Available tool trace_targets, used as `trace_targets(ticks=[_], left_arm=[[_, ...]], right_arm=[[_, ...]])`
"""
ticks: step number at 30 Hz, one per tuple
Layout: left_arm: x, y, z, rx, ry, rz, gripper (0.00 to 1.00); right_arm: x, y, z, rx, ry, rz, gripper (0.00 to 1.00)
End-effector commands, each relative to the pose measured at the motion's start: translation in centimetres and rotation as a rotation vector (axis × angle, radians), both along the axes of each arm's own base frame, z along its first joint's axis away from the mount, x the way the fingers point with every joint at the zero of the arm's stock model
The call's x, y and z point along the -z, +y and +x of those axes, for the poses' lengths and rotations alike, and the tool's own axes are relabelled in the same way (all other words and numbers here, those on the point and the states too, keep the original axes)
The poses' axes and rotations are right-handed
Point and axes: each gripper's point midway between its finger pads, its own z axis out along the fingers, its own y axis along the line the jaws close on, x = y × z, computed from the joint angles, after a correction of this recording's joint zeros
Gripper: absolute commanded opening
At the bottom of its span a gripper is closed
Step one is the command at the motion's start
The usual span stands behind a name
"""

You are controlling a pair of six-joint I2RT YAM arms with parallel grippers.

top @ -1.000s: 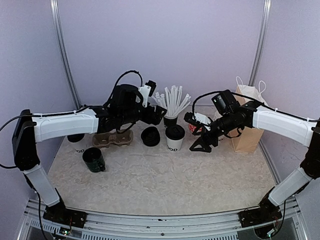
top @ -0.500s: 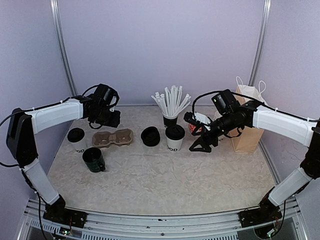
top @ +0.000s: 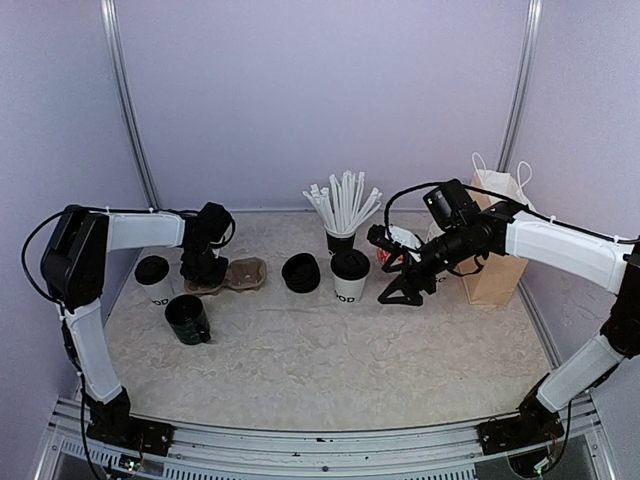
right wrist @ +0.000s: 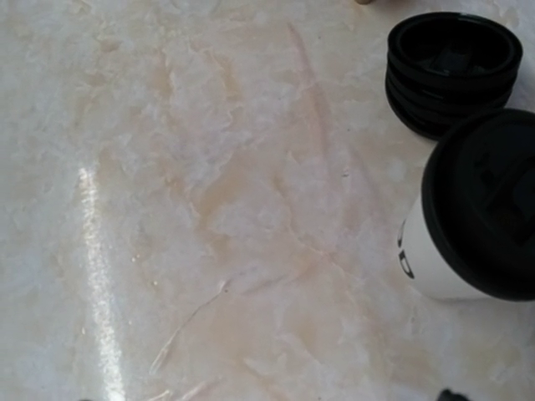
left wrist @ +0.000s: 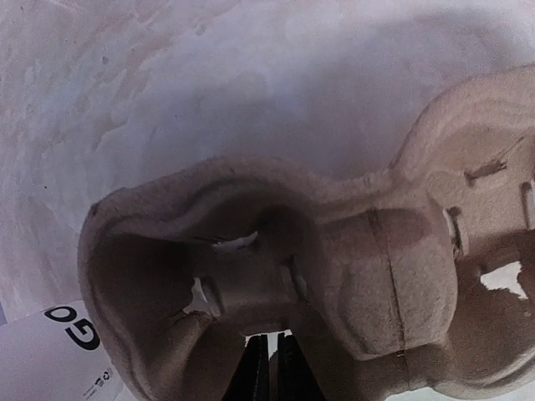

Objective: Pack the takeout coffee

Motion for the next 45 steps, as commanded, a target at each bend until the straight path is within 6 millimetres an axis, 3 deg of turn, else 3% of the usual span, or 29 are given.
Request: trace_targets(ticks=[1, 13, 18, 22, 25, 32, 45], left_arm=[[1.4, -0.7, -1.5, 0.062, 0.071, 0.004, 0.09], [1.2, -9.3, -4.5, 0.289, 0.144, -0.157, 0.15], [-1.0, -9.8, -4.7, 0.282, 0.143, -0.186, 0.21], [-4.4, -10.4, -4.6, 0.304, 0.110, -0.213, 0.36], [-5.4, -10.2, -4.0, 0.316, 0.089, -0.189, 0.47], [-4.6, -10.3, -1.9, 0.338, 0.074, -0.152, 0.53], [-1.6, -9.7, -1.0, 0.355, 0.157, -0.135, 0.50]], right_arm=[[0.6, -0.3, -0.2, -0.012, 0.011, -0.003, 0.87], [1.2, 0.0, -0.3, -0.025, 0.038, -0.005, 0.87], [1.1, 0.1, -0.5, -0.030, 0.049, -0.003, 0.87], [1.1, 0.1, -0.5, -0.034, 0.051, -0.003, 0.87], [0.8, 0.1, -0.5, -0.036, 0.047, 0.001, 0.87], [0.5, 0.1, -0.7, -0.039, 0.045, 0.005, 0.87], [0.6, -0.2, -0.7, -0.030, 0.036, -0.001, 0.87]])
